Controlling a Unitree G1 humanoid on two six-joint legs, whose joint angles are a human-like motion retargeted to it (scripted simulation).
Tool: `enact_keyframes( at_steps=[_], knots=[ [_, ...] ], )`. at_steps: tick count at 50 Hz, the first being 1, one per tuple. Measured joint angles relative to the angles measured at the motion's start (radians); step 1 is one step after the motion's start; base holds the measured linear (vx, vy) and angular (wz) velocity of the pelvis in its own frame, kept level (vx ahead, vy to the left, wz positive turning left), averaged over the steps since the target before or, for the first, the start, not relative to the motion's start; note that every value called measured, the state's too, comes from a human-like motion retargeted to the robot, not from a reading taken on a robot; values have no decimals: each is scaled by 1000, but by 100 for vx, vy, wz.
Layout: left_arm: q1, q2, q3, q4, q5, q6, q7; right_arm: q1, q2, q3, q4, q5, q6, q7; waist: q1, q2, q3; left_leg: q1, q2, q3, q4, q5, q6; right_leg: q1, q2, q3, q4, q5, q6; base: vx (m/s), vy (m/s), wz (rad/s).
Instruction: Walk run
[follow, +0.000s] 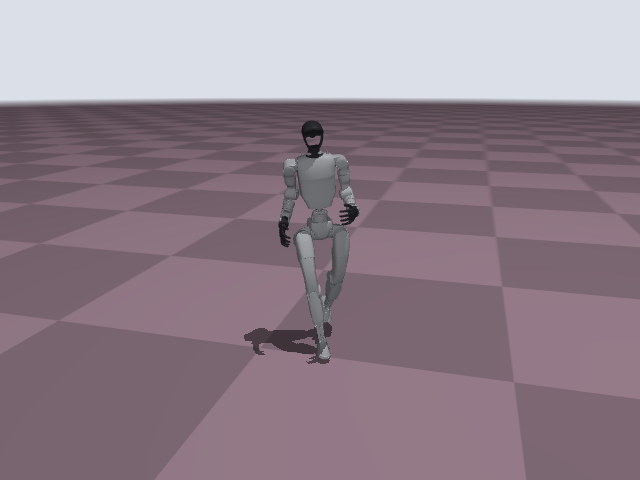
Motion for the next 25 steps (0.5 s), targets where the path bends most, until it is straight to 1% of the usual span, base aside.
enact_keyframes(
  at_steps=[1,2,3,4,5,7,8,10,11,12,13,15,17,18,19,20,21,22,23,25],
  knots=[
    [27,-5,28,30,15,-12,-33,-17,15,20,-1,-10,6,-25,35,3,4,-47,13,51,186,20,-3,15,76,123,71,-42,-7,136,-55,-151],
    [48,-12,53,61,33,-24,-63,-45,28,27,-1,-11,12,-39,57,13,14,-99,24,58,365,34,-5,26,122,190,137,-79,-7,141,-57,-92],
    [60,-22,70,96,56,-34,-89,-92,36,6,2,5,18,-31,54,34,38,-161,30,-20,530,34,-5,28,109,145,193,-108,7,132,-57,-20],
    [81,-42,86,120,77,-45,-90,-131,33,7,-6,22,24,-18,53,13,38,-219,20,-21,599,12,28,63,93,150,181,-122,6,129,-69,7],
    [106,-67,102,140,97,-55,-80,-165,25,18,-20,39,29,-1,53,-29,27,-275,2,17,620,-21,76,114,75,181,135,-128,-3,118,-61,-64],
    [178,-99,110,147,99,-82,-31,-215,1,48,-53,57,26,-6,83,-57,26,-374,-5,52,642,-147,163,195,95,237,85,-130,-15,113,-36,-116],
    [217,-114,108,142,94,-94,-13,-232,-13,52,-76,63,17,-21,99,-60,33,-430,-11,43,630,-207,199,234,105,255,55,-115,-14,126,-31,-112],
    [284,-138,111,137,91,-105,-1,-249,-39,58,-122,59,-3,-63,135,-86,44,-528,-6,72,539,-314,271,306,103,274,-2,-60,1,117,-32,-110],
    [309,-144,117,130,91,-107,-3,-250,-53,66,-147,51,-12,-91,172,-103,48,-566,16,118,452,-352,288,342,92,254,-32,-9,17,125,-40,-154],
    [332,-148,123,123,92,-108,-5,-249,-65,76,-171,42,-19,-116,209,-118,51,-596,32,156,353,-377,302,378,86,242,-59,42,33,126,-42,-193],
    [350,-149,129,114,92,-108,-6,-242,-74,88,-193,33,-25,-136,250,-129,54,-611,38,180,231,-374,312,413,91,249,-79,94,49,112,-33,-181],
    [372,-148,133,94,94,-106,1,-220,-86,105,-227,21,-30,-161,305,-126,62,-598,16,182,-29,-402,349,485,140,303,-108,193,66,120,-25,-153],
    [377,-151,127,65,95,-98,21,-194,-99,127,-234,19,-26,-154,359,-144,77,-584,-30,102,-186,-472,313,562,125,293,-107,280,90,146,-18,-128],
    [371,-149,118,49,96,-93,35,-183,-101,134,-228,22,-21,-139,358,-145,77,-581,-21,96,-225,-494,267,597,120,244,-100,319,104,147,-15,-67],
    [363,-146,111,33,97,-90,47,-169,-103,141,-218,23,-16,-117,360,-143,74,-578,-14,115,-233,-448,282,622,131,239,-75,367,123,130,-14,-44],
    [353,-142,103,18,99,-87,57,-154,-105,149,-206,25,-11,-92,363,-139,69,-575,-9,145,-226,-368,328,641,151,256,-41,419,145,144,-17,-6],
    [340,-134,93,5,102,-83,64,-129,-106,147,-194,27,-9,-53,334,-147,53,-562,-32,174,-170,-469,398,626,157,240,37,478,203,169,-19,49],
    [325,-129,84,-3,104,-80,72,-104,-105,144,-177,23,-8,-17,298,-159,44,-550,-54,173,-104,-556,432,599,165,226,155,517,261,192,-19,122],
    [305,-128,75,-1,106,-81,83,-76,-98,139,-151,4,-7,14,249,-177,50,-538,-76,112,-16,-613,396,547,177,217,353,517,319,160,-23,109],
    [189,-117,90,33,67,-79,94,-60,-84,123,-77,-25,-2,51,187,-190,73,-539,-181,-38,103,-702,370,438,151,166,651,517,411,114,-34,15]
  ],
)
